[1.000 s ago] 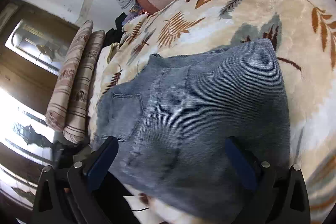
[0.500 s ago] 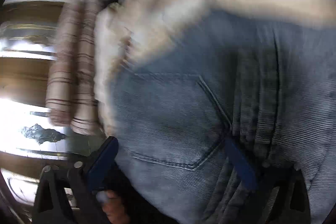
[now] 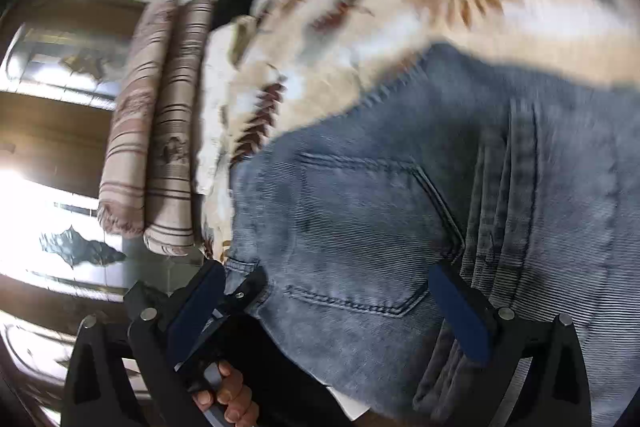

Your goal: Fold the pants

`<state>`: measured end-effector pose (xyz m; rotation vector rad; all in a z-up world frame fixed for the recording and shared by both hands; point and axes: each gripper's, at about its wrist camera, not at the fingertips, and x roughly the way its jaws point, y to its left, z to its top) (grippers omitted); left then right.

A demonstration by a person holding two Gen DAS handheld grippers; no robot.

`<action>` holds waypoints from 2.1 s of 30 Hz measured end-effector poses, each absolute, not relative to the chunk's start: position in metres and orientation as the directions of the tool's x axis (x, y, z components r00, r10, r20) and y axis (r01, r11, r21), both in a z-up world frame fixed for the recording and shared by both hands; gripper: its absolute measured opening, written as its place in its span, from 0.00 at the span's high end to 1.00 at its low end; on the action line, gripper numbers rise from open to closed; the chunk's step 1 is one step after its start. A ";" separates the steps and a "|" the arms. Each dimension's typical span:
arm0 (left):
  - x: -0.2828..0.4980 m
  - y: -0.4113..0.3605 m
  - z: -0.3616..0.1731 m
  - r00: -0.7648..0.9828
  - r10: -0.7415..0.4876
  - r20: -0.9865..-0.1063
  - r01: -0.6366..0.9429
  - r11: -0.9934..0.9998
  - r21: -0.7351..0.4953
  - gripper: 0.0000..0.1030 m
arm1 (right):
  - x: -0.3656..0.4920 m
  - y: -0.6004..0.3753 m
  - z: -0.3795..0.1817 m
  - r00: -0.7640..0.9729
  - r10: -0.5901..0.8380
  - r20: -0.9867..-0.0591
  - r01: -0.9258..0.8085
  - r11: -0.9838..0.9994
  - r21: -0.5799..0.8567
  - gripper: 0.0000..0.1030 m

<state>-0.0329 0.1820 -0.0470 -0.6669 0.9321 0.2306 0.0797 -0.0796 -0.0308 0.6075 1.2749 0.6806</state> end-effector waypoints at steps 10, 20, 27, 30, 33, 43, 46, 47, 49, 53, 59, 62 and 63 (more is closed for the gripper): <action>-0.029 0.158 -0.020 0.602 0.028 -0.798 -0.426 0.856 -0.292 0.80 | 0.078 -0.083 -0.034 0.155 0.763 -0.627 -0.113 0.644 0.757 0.00; -0.031 0.147 -0.009 0.608 0.078 -0.790 -0.410 0.883 -0.229 0.80 | 0.075 -0.095 -0.056 0.142 0.768 -0.624 -0.066 0.637 0.768 0.00; -0.030 0.133 0.004 0.628 0.114 -0.770 -0.380 0.908 -0.175 0.81 | 0.046 -0.156 -0.039 0.223 0.770 -0.597 -0.060 0.623 0.780 0.00; -0.029 0.124 0.014 0.643 0.133 -0.754 -0.360 0.921 -0.145 0.81 | 0.031 -0.188 -0.040 0.241 0.803 -0.544 -0.028 0.566 0.824 0.00; -0.027 0.107 0.028 0.670 0.161 -0.725 -0.333 0.938 -0.099 0.81 | 0.021 -0.219 -0.051 0.263 0.802 -0.536 0.006 0.554 0.833 0.00; -0.026 -0.019 0.083 0.812 0.135 -0.567 -0.069 0.988 0.137 0.83 | 0.002 -0.303 -0.060 0.483 0.774 -0.411 0.067 0.435 0.898 0.00; -0.034 -0.072 0.087 0.836 0.051 -0.547 0.059 0.982 0.182 0.83 | -0.009 -0.338 -0.067 0.561 0.725 -0.400 0.120 0.406 0.906 0.00; -0.036 -0.084 0.087 0.836 0.028 -0.548 0.090 0.978 0.187 0.83 | -0.015 -0.353 -0.072 0.588 0.707 -0.393 0.146 0.385 0.911 0.00; -0.041 -0.112 0.078 0.821 -0.026 -0.570 0.166 0.967 0.194 0.83 | -0.023 -0.372 -0.078 0.619 0.685 -0.384 0.172 0.359 0.917 0.00; -0.026 -0.160 0.015 0.637 -0.112 -0.762 0.356 0.920 0.162 0.80 | -0.037 -0.401 -0.088 0.658 0.646 -0.386 0.216 0.330 0.919 0.00; -0.026 -0.157 -0.008 0.484 -0.224 -0.846 0.438 0.899 0.012 0.67 | -0.038 -0.396 -0.088 0.641 0.633 -0.434 0.239 0.373 0.897 0.00; -0.025 -0.128 0.019 0.484 -0.302 -0.821 0.407 0.909 -0.094 0.39 | -0.034 -0.386 -0.084 0.618 0.629 -0.472 0.240 0.420 0.875 0.00; -0.028 -0.111 0.032 0.528 -0.308 -0.791 0.371 0.922 -0.111 0.37 | -0.034 -0.381 -0.081 0.607 0.641 -0.471 0.229 0.426 0.875 0.00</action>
